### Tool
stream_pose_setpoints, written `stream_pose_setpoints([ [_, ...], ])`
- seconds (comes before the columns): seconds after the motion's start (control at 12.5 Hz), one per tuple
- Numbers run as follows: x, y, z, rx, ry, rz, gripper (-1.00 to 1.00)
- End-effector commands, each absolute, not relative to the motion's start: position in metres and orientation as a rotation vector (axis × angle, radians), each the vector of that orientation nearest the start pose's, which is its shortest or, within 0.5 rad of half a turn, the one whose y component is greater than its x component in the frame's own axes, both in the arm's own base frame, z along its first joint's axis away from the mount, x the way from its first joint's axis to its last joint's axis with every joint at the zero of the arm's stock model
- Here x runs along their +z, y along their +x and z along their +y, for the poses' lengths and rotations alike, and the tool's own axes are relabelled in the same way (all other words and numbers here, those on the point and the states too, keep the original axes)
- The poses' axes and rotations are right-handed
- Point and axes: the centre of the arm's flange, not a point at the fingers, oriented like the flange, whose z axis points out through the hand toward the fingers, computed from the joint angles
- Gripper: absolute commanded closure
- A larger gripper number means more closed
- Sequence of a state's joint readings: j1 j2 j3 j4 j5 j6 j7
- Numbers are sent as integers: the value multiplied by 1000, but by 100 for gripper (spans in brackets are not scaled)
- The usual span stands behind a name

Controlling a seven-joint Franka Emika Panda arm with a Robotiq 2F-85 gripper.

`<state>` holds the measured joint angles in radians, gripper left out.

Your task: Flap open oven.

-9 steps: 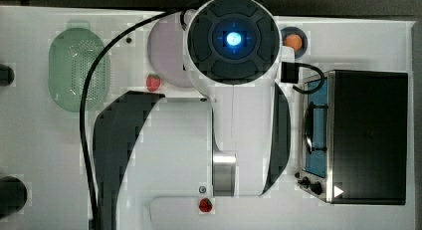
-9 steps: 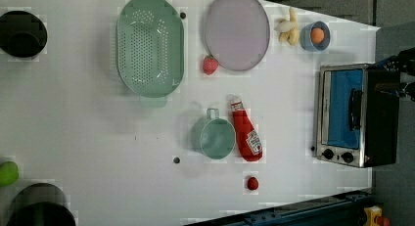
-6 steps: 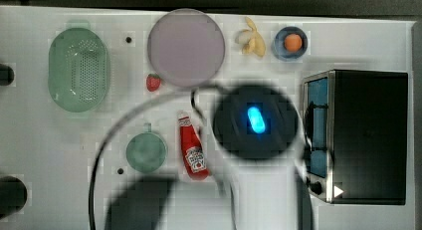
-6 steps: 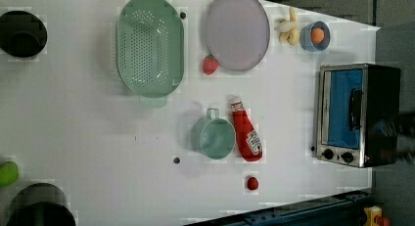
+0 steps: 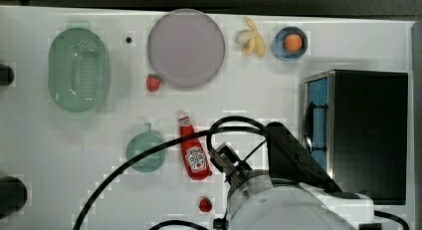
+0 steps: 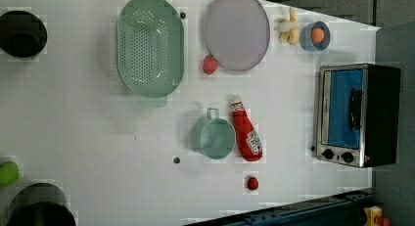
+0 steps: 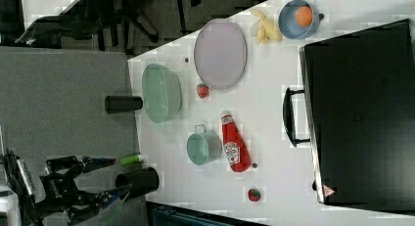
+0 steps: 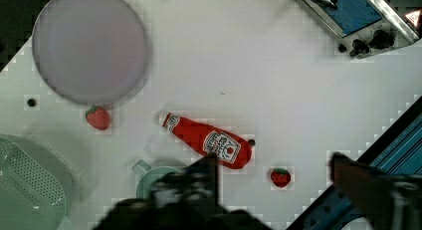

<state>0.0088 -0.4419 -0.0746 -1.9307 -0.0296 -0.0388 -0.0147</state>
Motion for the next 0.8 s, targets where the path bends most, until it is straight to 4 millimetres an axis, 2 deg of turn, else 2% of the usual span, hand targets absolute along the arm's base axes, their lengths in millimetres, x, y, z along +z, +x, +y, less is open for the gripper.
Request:
stream_pose_setpoints([
  [0.08, 619, 424, -44, 95, -2905, 1233, 8],
  [0.24, 615, 425, -55, 107, -2889, 1258, 55],
  [0.32, 612, 426, -63, 118, -2877, 1278, 65],
  [0.48, 600, 431, -81, 157, -2887, 1235, 65],
  [0.8, 565, 445, -130, 198, -2990, 826, 65],
])
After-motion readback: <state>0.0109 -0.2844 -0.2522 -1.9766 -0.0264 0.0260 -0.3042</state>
